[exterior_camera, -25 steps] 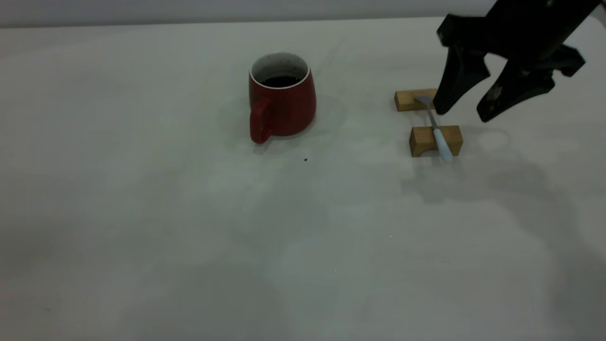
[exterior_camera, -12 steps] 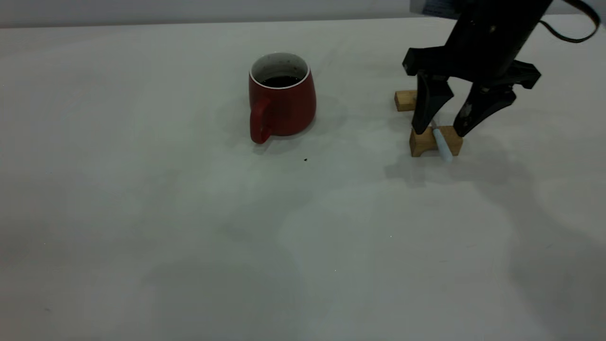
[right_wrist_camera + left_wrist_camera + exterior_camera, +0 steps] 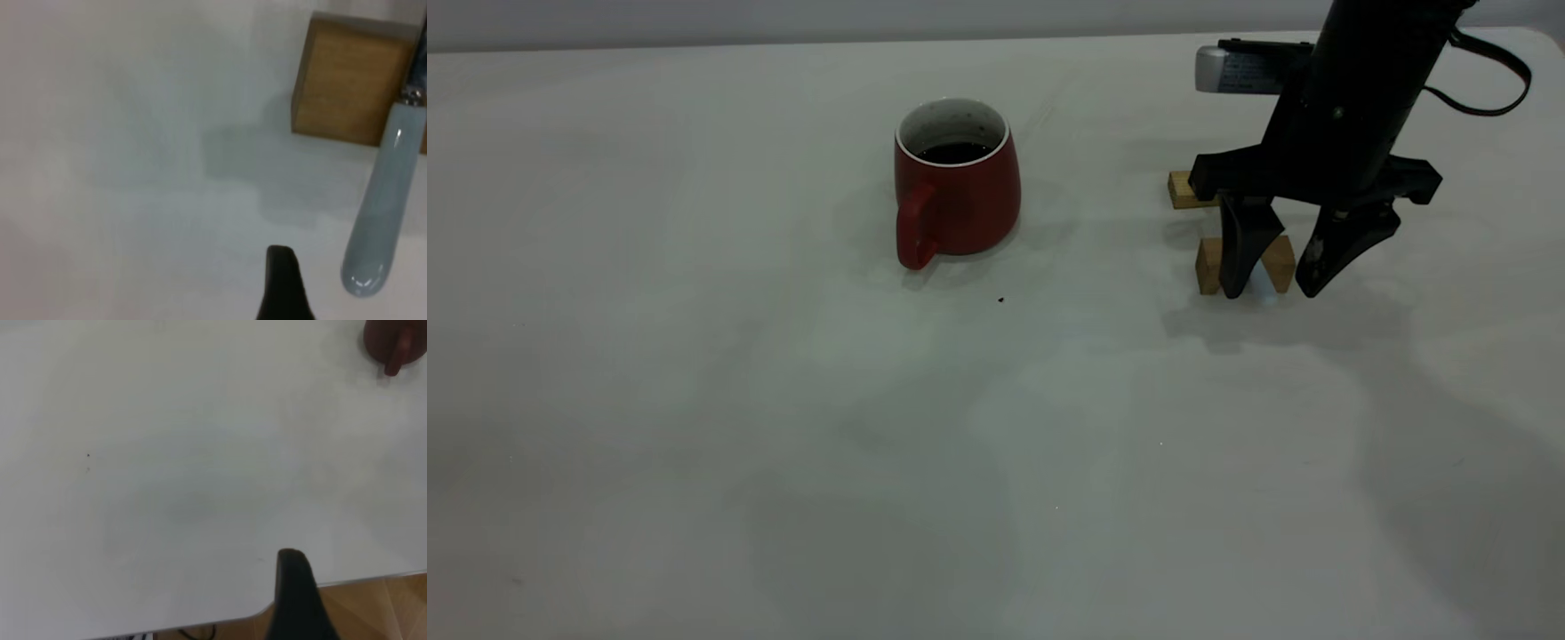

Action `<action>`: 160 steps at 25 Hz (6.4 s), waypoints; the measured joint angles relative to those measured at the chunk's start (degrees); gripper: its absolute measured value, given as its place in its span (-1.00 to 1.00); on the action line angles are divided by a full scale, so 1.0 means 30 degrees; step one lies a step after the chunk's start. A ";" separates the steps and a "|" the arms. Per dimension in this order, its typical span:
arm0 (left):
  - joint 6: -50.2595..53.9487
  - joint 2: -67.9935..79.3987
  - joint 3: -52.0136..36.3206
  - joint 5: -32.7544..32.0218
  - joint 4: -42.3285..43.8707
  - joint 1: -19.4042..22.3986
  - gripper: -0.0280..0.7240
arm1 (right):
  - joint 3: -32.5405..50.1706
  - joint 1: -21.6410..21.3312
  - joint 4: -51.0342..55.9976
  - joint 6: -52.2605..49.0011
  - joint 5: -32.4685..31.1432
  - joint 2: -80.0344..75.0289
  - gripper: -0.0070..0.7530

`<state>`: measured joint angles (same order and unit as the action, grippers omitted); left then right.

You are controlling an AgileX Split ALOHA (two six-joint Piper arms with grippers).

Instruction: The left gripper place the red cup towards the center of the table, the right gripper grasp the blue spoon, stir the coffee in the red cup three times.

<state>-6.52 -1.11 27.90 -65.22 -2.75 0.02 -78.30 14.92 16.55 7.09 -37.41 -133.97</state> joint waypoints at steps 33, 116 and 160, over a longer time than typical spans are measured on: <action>-0.0022 0.0000 0.0000 0.0000 0.0006 0.0000 0.54 | -0.1370 0.0000 -0.0200 0.0072 -0.1196 -0.0969 -0.63; -0.0007 0.0000 0.0000 0.0000 0.0026 0.0000 0.54 | -1.0253 0.1192 2.7744 -1.3220 -0.9416 -0.7896 -0.63; -0.0004 0.0000 0.0000 0.0000 0.0041 0.0000 0.54 | -0.8147 0.0944 2.3037 -0.4783 -0.9459 -0.6135 0.14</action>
<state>-6.53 -1.11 27.90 -65.22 -2.62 0.02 -102.74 17.75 85.66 -7.26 -65.78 -152.37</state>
